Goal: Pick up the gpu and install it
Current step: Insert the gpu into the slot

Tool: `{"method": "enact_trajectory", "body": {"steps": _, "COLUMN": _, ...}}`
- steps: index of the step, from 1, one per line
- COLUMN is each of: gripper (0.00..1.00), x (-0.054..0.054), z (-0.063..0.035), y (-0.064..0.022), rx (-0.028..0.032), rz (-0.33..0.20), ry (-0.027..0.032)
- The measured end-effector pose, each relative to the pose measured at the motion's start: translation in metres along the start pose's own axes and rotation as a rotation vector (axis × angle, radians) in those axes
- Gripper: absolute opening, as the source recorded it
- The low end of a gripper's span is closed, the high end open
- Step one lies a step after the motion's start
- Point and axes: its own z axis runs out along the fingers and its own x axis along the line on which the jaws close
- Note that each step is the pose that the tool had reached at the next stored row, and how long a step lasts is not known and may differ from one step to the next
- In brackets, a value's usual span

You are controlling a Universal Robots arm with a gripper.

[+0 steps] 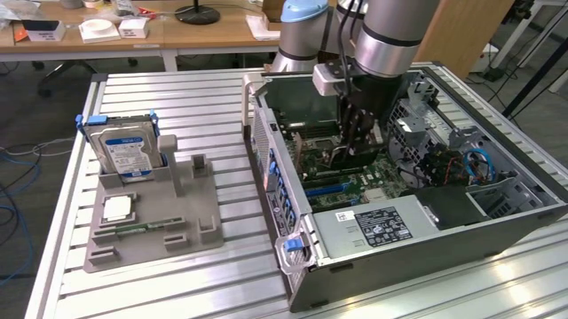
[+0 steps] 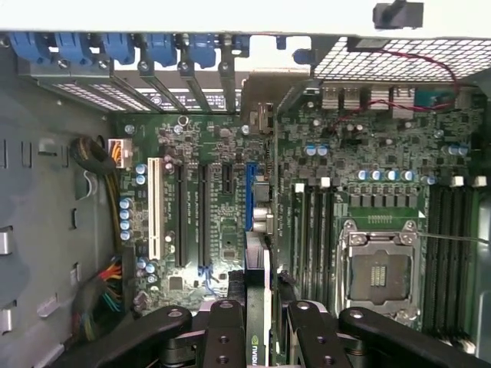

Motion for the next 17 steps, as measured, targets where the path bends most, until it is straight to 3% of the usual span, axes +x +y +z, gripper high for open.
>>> {"method": "enact_trajectory", "body": {"steps": 6, "gripper": 0.26, "x": 0.003, "z": 0.0073, "y": 0.0012, "rx": 0.0000, "rz": 0.000, "ry": 0.0001}}
{"method": "enact_trajectory", "body": {"steps": 14, "gripper": 0.26, "x": 0.003, "z": 0.0273, "y": 0.0053, "rx": 0.0000, "rz": 0.000, "ry": 0.0000}}
{"method": "enact_trajectory", "body": {"steps": 17, "gripper": 0.26, "x": 0.003, "z": 0.0286, "y": 0.0082, "rx": 0.0000, "rz": 0.000, "ry": 0.0001}}
